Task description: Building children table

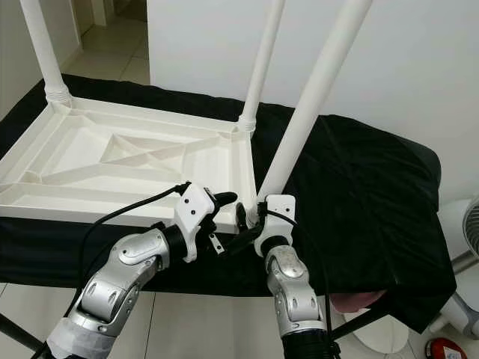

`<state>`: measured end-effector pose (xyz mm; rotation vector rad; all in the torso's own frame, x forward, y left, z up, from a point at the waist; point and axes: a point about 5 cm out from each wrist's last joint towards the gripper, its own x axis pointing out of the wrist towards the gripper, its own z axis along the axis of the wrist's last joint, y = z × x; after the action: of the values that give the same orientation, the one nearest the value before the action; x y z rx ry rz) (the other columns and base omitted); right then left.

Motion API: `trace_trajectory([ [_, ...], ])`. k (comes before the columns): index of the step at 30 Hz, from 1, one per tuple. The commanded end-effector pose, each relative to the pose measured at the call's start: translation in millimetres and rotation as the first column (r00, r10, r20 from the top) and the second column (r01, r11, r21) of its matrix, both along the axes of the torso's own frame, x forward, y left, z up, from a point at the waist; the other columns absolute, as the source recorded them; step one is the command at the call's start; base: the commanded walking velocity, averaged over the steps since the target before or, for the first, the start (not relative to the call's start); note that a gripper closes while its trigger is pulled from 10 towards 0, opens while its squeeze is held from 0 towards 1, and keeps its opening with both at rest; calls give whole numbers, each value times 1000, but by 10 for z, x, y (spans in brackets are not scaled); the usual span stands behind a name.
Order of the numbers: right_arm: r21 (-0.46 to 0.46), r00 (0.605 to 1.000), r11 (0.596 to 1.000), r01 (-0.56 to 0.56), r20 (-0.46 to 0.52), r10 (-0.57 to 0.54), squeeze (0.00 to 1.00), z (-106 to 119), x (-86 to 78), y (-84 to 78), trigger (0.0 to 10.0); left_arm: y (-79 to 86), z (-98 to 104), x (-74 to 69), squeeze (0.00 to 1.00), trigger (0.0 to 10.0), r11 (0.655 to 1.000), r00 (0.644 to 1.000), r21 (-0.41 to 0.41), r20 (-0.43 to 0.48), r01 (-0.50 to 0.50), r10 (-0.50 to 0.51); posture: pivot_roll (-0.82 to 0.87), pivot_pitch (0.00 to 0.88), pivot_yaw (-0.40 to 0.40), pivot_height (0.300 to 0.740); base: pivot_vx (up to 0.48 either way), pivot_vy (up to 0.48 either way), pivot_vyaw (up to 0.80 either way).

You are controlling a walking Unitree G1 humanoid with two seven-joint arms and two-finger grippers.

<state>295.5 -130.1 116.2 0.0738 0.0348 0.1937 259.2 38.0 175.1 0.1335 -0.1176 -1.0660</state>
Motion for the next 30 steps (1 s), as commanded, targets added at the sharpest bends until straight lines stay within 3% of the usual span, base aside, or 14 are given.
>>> trace_trajectory([
  [1, 9, 1000, 1000, 2, -5, -2, 1000, -12, -14, -50, 10000, -24, -7, 36, 0, 10000, 998, 998, -2, 3, -62, 62, 39, 0, -171, 740, 0, 0, 0],
  [2, 8, 1000, 1000, -6, -4, 6, 1000, -9, -15, -63, 10000, -24, -7, 37, 0, 10000, 998, 998, -1, 4, -62, 62, 39, 0, -171, 740, 0, 0, 0],
  [3, -1, 998, 998, -57, 1, 57, 212, 2, -9, -113, 10000, -24, -5, 40, 0, 10000, 998, 998, 0, 6, -61, 61, 38, 0, -168, 740, 0, 0, 0],
  [6, -8, 996, 996, -93, 4, 93, 212, 11, -3, -149, 10000, -24, -5, 45, 0, 10000, 998, 998, 1, 7, -60, 60, 38, 0, -165, 740, 0, 0, 0],
  [7, -24, 991, 991, -132, 21, 132, 0, 42, 14, -206, 10000, -25, -4, 48, 0, 10000, 998, 998, 4, 9, -58, 58, 38, 0, -165, 740, 0, 0, 0],
  [12, -99, 963, 963, -249, 84, 257, 0, 171, 130, -335, 10000, -26, 13, 64, 0, 10000, 999, 999, 13, 21, -49, 49, 35, 0, -157, 740, 0, 0, 0],
  [16, -116, 949, 948, -295, 82, 305, 0, 173, 167, -327, 10000, -28, 19, 71, 0, 10000, 999, 999, 14, 24, -47, 47, 35, 0, -154, 740, 0, 0, 0],
  [22, -128, 918, 916, -380, 67, 390, 0, 147, 216, -257, 10000, -28, -2, 70, 0, 10000, 999, 999, 24, 24, -45, 44, 41, 0, -152, 740, 0, 0, 0],
  [25, -144, 878, 872, -468, 38, 477, 0, 61, 259, -133, 10000, 0, -129, 53, 0, 10000, 997, 998, 62, 7, -56, 56, 49, 0, -153, 740, 0, 0, 0],
  [30, -155, 871, 863, -481, 28, 491, 0, 7, 298, -79, 10000, 8, -193, 40, 0, 10000, 996, 997, 63, -14, -69, 70, 59, 0, -156, 740, 0, 0, 0],
])
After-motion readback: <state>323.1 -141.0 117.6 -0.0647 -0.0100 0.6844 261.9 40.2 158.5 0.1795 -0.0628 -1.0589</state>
